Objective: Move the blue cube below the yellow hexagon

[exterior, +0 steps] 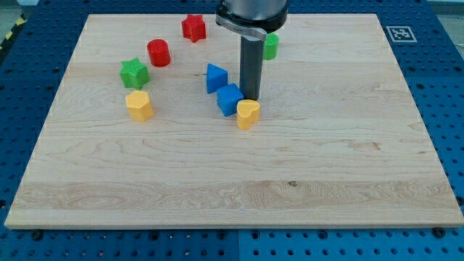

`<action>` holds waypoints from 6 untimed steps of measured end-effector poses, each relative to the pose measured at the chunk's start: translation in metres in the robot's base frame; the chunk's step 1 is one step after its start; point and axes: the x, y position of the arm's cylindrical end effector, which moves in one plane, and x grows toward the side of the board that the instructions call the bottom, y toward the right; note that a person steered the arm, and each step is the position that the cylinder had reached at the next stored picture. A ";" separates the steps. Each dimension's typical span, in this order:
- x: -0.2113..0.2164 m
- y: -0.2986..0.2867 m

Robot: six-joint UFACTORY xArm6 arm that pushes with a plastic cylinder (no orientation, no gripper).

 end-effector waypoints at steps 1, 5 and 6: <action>0.000 -0.010; 0.047 -0.081; 0.078 -0.086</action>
